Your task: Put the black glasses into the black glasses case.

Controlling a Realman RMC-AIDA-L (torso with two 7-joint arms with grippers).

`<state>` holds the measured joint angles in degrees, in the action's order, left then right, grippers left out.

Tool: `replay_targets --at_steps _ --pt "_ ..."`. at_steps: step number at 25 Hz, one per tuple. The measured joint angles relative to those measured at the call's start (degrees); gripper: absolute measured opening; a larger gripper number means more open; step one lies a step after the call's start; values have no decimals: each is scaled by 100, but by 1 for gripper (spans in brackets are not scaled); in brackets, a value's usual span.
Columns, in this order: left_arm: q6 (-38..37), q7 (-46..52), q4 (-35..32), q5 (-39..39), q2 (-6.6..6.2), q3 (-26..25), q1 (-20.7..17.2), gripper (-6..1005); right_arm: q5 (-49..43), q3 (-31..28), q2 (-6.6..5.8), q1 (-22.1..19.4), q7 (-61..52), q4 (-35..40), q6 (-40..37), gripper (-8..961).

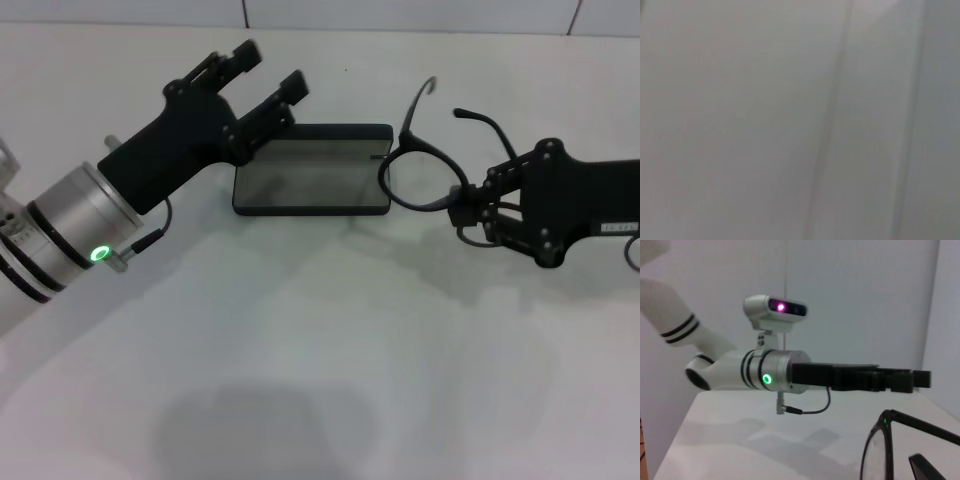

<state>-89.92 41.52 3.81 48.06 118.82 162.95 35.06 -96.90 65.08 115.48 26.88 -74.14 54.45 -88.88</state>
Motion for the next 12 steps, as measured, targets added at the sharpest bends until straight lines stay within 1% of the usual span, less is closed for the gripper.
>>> replay_targets --at_steps 3,6,8,10,11,12 --pt "-358 215 5 -367 -95 -1 219 730 90 -12 6 54 793 -451 -7 111" --pt "-546 506 10 -806 -172 0 535 728 166 40 34 87 1584 -791 -14 112" --pt "-567 719 25 -1010 -189 0 728 727 287 87 44 121 2177 -1025 -16 112" --pt "-566 817 54 -1087 -190 1 802 726 392 100 46 135 2549 -1168 -19 112" --pt "-554 1148 195 -1278 -182 0 997 725 452 101 46 137 2725 -1224 -22 112" --pt "-554 1148 195 -1278 -182 0 997 724 495 101 46 138 2855 -1261 -26 112"
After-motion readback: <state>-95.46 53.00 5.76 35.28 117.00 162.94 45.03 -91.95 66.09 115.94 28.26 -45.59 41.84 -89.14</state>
